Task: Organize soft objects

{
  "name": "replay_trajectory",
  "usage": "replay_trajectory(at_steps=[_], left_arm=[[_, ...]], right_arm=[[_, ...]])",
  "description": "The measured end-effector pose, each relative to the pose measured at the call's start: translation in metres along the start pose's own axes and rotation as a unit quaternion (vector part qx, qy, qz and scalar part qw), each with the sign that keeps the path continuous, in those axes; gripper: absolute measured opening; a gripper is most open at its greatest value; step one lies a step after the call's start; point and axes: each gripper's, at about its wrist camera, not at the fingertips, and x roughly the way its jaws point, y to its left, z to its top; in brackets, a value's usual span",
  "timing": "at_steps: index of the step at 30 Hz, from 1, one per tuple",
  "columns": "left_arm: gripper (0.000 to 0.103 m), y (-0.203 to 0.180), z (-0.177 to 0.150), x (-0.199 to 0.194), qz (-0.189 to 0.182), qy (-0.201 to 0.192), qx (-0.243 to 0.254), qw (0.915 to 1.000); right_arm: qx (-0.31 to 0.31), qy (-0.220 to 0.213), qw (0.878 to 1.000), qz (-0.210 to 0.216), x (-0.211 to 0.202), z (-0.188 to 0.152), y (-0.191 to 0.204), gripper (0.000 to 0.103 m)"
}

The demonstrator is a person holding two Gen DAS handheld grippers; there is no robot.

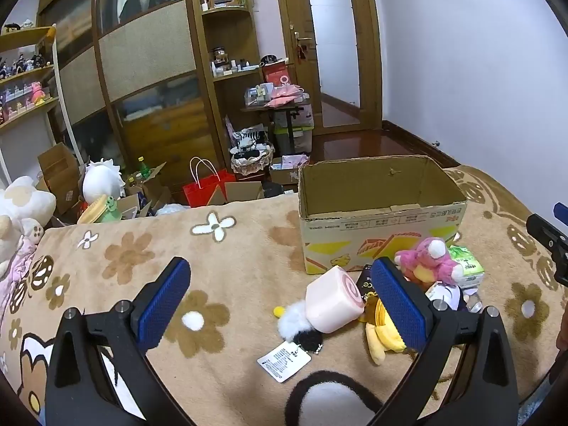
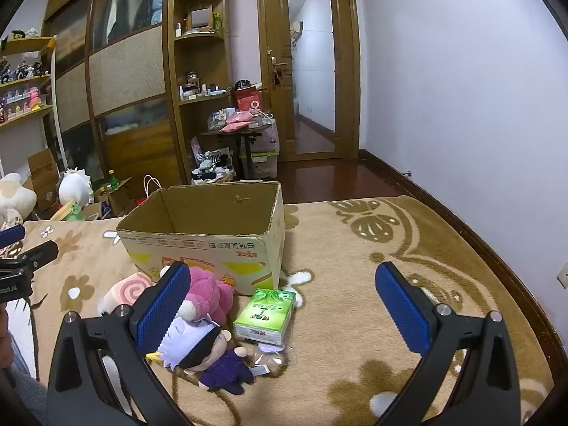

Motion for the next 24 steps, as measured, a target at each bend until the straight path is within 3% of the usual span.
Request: replay_trajectory(at_steps=[24], left_arm=[[0.101, -0.0009, 0.0001, -0.0011, 0.003, -0.002, 0.000, 1.0000]], right_arm=[[0.000, 0.002, 1.000, 0.001, 0.0014, -0.0014, 0.0020, 0.103]])
